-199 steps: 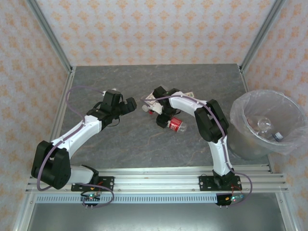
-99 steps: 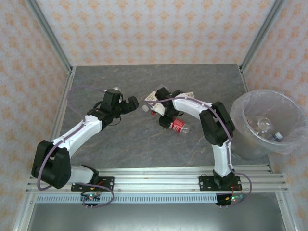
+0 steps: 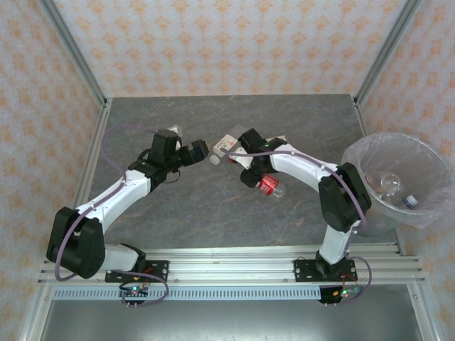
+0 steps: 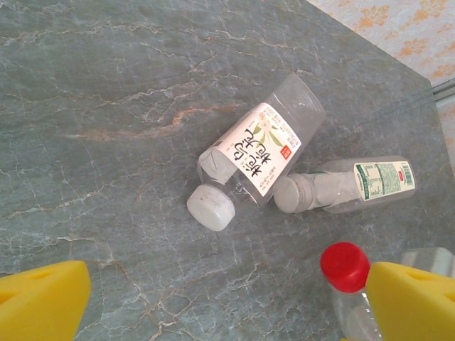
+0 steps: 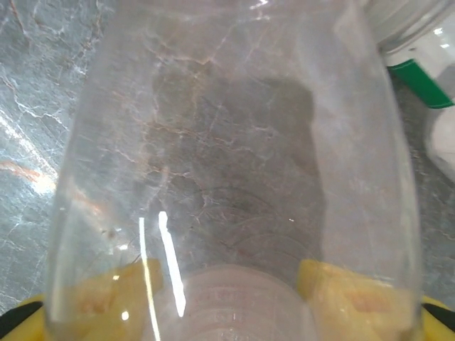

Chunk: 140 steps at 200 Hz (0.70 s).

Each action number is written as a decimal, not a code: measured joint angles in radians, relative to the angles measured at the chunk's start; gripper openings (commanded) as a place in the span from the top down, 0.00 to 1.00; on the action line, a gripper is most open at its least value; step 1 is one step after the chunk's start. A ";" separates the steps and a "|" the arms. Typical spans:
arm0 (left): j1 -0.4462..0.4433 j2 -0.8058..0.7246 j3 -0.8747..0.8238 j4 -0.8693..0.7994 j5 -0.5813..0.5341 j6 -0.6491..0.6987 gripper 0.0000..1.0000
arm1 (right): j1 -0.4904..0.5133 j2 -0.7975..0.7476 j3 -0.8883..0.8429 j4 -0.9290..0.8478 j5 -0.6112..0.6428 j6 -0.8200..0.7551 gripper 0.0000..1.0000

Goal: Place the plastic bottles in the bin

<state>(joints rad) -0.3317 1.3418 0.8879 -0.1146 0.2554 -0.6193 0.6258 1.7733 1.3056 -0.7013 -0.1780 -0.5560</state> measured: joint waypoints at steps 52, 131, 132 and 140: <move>0.000 0.000 0.000 0.003 0.000 0.000 0.00 | 0.000 -0.126 -0.089 0.075 0.026 0.035 0.50; 0.000 0.000 0.000 0.013 0.005 -0.005 0.00 | 0.000 -0.321 -0.158 0.179 0.034 0.108 0.51; 0.000 0.001 0.000 0.014 0.005 -0.005 0.00 | 0.000 -0.325 -0.160 0.182 0.034 0.109 0.51; 0.000 0.001 0.000 0.018 0.009 -0.008 0.00 | 0.000 -0.345 -0.170 0.204 0.033 0.117 0.51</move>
<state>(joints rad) -0.3317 1.3430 0.8879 -0.0967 0.2642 -0.6273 0.6258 1.4284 1.1358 -0.4969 -0.1452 -0.4393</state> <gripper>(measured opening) 0.999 0.492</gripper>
